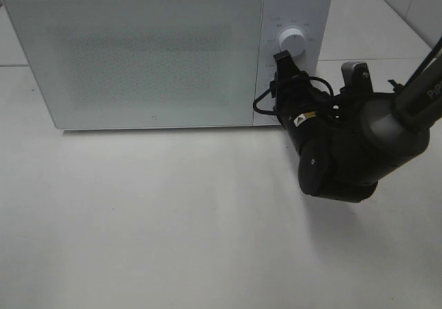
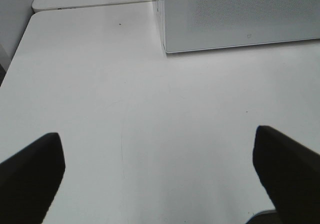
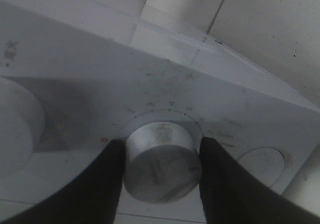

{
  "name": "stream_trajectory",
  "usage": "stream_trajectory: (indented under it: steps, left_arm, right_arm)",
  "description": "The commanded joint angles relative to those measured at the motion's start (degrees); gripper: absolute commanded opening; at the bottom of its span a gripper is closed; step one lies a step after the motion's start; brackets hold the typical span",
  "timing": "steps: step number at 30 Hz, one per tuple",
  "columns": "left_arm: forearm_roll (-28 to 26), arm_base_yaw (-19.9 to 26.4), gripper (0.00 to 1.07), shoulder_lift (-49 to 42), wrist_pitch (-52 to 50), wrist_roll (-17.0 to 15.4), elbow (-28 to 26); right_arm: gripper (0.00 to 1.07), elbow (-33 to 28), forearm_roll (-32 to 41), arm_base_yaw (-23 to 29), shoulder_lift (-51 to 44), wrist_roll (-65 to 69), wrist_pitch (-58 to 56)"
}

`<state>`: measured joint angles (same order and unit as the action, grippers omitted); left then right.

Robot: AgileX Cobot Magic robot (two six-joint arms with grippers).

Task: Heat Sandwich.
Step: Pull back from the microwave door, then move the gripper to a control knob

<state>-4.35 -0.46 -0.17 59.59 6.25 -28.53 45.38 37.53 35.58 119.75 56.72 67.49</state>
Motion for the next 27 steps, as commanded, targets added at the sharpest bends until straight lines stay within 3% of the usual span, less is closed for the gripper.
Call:
stream_trajectory:
  steps: [1, 15, 27]
  left_arm:
    - [-0.5, -0.2, 0.98, -1.5, -0.1, -0.4, 0.2]
    - [-0.5, -0.2, 0.98, -1.5, -0.1, -0.4, 0.2]
    - [-0.5, -0.2, 0.98, -1.5, -0.1, -0.4, 0.2]
  right_arm:
    - [0.06, 1.3, -8.5, 0.3, -0.2, 5.9, -0.1]
    - [0.07, 1.3, -7.0, 0.3, -0.2, 31.1, 4.2]
    - [0.07, 1.3, -6.9, 0.3, -0.2, 31.9, 4.2]
